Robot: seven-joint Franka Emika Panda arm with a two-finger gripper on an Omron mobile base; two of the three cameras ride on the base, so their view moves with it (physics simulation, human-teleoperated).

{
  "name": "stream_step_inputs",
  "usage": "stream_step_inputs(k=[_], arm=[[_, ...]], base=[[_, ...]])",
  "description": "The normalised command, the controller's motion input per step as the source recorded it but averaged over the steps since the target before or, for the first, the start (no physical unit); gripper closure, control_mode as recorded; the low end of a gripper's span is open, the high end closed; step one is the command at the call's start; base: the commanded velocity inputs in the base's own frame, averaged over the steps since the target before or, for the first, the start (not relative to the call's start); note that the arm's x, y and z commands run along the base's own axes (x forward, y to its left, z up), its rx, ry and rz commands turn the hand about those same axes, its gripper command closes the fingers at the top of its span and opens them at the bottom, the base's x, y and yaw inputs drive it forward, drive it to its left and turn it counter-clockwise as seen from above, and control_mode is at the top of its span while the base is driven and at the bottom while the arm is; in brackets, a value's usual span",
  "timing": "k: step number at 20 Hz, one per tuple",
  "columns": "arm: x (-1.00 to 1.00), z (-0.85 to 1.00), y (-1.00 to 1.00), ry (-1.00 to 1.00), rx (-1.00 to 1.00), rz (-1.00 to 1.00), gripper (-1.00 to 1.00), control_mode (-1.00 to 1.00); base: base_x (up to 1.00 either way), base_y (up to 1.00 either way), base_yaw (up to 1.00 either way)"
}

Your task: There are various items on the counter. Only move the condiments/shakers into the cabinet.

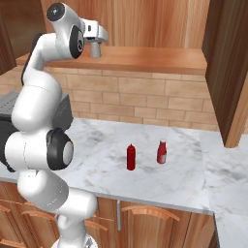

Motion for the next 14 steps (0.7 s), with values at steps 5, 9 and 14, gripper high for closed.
stream_step_inputs(k=[5,9,14], arm=[[0.00,-0.03,0.00,-0.12,-0.04,0.00,-1.00,-1.00],[-0.27,-0.08,0.00,0.02,0.00,0.00,-1.00,-1.00],[-1.00,-0.17,-0.03,0.00,0.03,-0.10,-1.00,-1.00]], base=[[0.00,0.00,0.00],[0.00,0.00,0.00],[0.00,0.00,0.00]])
